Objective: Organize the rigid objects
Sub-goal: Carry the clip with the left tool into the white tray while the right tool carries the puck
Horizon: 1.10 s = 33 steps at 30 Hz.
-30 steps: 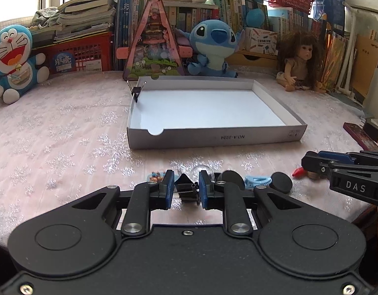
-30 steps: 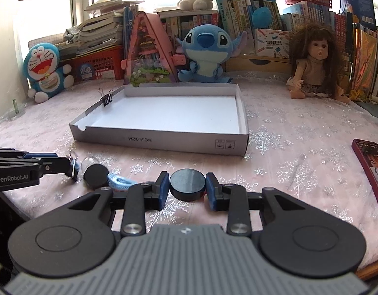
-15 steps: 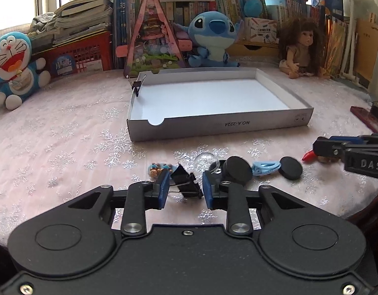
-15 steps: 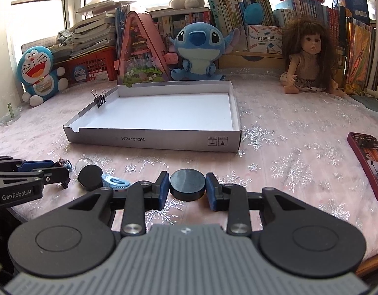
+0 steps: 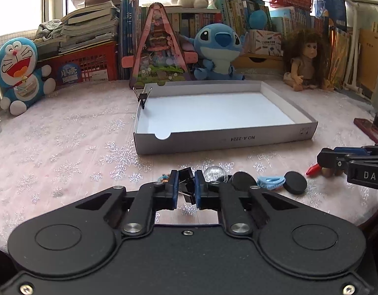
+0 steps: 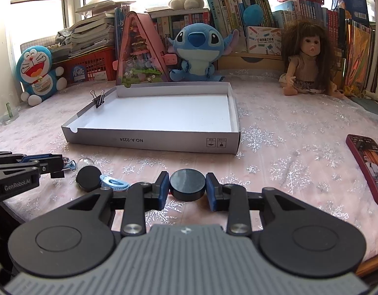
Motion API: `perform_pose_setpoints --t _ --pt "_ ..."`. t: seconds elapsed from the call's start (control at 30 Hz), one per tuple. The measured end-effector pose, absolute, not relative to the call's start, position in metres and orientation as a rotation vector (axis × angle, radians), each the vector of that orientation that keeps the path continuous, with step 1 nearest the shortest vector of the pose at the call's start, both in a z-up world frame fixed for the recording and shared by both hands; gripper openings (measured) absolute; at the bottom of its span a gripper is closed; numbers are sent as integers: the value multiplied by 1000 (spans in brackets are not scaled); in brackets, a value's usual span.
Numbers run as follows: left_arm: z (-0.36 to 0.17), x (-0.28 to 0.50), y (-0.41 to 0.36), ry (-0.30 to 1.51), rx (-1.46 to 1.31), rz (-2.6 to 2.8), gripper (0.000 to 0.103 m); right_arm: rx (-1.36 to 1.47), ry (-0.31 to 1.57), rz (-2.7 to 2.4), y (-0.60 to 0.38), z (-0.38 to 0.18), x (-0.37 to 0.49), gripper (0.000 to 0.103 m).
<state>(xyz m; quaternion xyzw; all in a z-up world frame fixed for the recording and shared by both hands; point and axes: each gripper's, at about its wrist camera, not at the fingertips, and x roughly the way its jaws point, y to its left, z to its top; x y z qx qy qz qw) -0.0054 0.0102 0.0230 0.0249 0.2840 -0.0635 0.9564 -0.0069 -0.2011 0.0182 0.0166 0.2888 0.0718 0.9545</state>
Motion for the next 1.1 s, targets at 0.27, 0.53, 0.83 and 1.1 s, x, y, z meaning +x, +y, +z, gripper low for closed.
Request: perform_pose_setpoints --t 0.27,0.53,0.83,1.1 --pt "52 2 16 515 43 -147 11 54 572 140 -209 30 6 37" --pt "81 44 22 489 13 -151 11 111 580 138 -225 49 43 37" --pt "82 123 33 648 -118 -198 11 144 713 174 -229 50 106 37" --pt "56 167 37 782 -165 -191 11 146 838 186 -223 38 150 37"
